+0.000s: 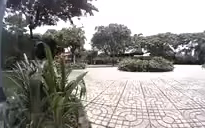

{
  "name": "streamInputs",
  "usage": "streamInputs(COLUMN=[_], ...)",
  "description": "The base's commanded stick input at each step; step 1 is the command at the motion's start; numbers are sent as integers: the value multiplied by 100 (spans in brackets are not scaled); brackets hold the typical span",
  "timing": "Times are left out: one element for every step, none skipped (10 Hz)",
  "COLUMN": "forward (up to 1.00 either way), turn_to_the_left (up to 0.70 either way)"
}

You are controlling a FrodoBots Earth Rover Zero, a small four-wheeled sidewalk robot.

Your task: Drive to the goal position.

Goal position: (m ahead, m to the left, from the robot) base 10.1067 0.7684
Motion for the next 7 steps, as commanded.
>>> streamInputs(forward=[-6, 100, 100, 100, 100, 100, 100], turn_to_the_left=[-44, -27, -27, -24, -12, 0, 0])
